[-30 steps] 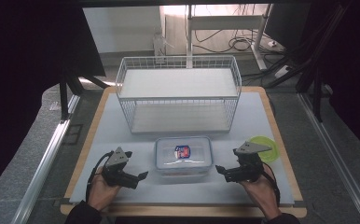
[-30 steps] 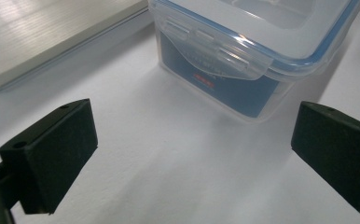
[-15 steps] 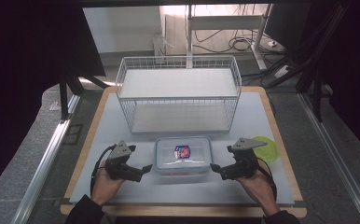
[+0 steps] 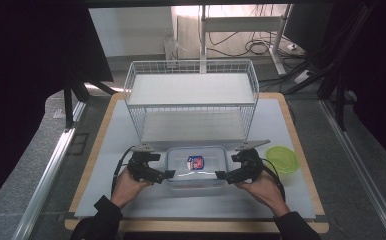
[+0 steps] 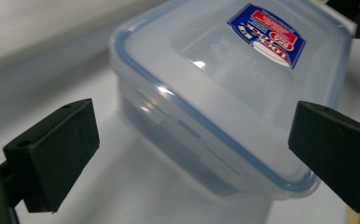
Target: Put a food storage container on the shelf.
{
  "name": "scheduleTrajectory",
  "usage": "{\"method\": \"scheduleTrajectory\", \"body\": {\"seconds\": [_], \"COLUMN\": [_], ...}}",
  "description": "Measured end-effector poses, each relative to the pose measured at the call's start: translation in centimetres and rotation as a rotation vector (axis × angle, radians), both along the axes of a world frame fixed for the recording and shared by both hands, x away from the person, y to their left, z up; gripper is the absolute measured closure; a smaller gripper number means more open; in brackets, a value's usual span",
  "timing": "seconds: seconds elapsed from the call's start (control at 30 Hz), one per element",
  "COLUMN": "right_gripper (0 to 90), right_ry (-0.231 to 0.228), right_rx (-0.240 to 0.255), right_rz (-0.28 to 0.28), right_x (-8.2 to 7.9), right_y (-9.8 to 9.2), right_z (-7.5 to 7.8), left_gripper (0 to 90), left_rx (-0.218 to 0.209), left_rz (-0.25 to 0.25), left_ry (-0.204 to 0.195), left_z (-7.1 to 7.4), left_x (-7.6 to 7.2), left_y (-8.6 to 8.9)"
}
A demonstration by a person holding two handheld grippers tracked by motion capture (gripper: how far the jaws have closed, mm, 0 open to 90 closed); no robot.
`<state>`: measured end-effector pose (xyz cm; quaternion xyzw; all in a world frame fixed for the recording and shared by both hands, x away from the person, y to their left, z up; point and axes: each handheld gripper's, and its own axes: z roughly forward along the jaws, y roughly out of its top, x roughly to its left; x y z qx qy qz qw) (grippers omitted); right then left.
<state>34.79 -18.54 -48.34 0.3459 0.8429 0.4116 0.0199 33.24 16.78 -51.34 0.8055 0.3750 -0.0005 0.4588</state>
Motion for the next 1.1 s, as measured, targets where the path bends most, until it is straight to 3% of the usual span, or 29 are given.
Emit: {"method": "scheduleTrajectory", "body": {"seconds": [0.1,0.13,0.2,0.33,0.4,0.5,0.6,0.77,0.87,0.9,0.97,1.1], "right_gripper": [3.4,3.4,4.2,4.1,5.8,7.5,17.1,33.4,38.7,42.0,46.0,50.7], "right_ry": [0.044,0.044,0.094,0.126,0.185,0.180,0.125,0.103,0.108,0.126,0.138,0.177], "right_rx": [-0.009,-0.009,0.031,0.048,0.073,0.058,0.025,0.054,0.074,0.090,0.105,0.148], "right_rz": [0.006,0.006,0.008,0.013,0.003,0.003,0.002,-0.007,-0.011,-0.008,-0.008,-0.019], "right_x": [0.8,0.8,1.3,1.6,1.7,1.4,0.0,-1.2,-1.6,-1.9,-2.3,-2.4], "right_y": [0.4,0.4,0.4,0.6,0.6,0.6,0.4,-0.8,-1.3,-1.7,-2.1,-2.7], "right_z": [-0.6,-0.6,-1.0,-1.3,-1.5,-1.3,-0.4,0.2,0.3,0.2,0.2,0.1], "left_gripper": [1.5,1.6,1.3,0.0,1.4,6.1,13.8,25.9,30.6,36.1,39.6,42.6], "left_rx": [-0.048,-0.048,-0.070,-0.063,-0.049,-0.028,-0.004,-0.014,-0.033,-0.072,-0.097,-0.111], "left_rz": [-0.035,-0.035,-0.070,-0.064,-0.057,-0.052,-0.060,-0.058,-0.050,-0.034,-0.025,-0.014], "left_ry": [0.048,0.048,0.084,0.087,0.080,0.050,0.004,-0.006,-0.015,-0.007,-0.001,0.004], "left_z": [-0.6,-0.6,-0.9,-0.9,-0.6,-0.3,0.4,0.5,0.5,0.4,0.3,0.4], "left_x": [0.5,0.5,0.9,0.8,0.4,-0.2,-1.6,-3.3,-3.7,-3.9,-4.0,-4.2], "left_y": [-0.2,-0.2,-0.8,-0.9,-1.0,-1.0,-0.6,-0.1,0.2,0.5,0.7,0.8]}}
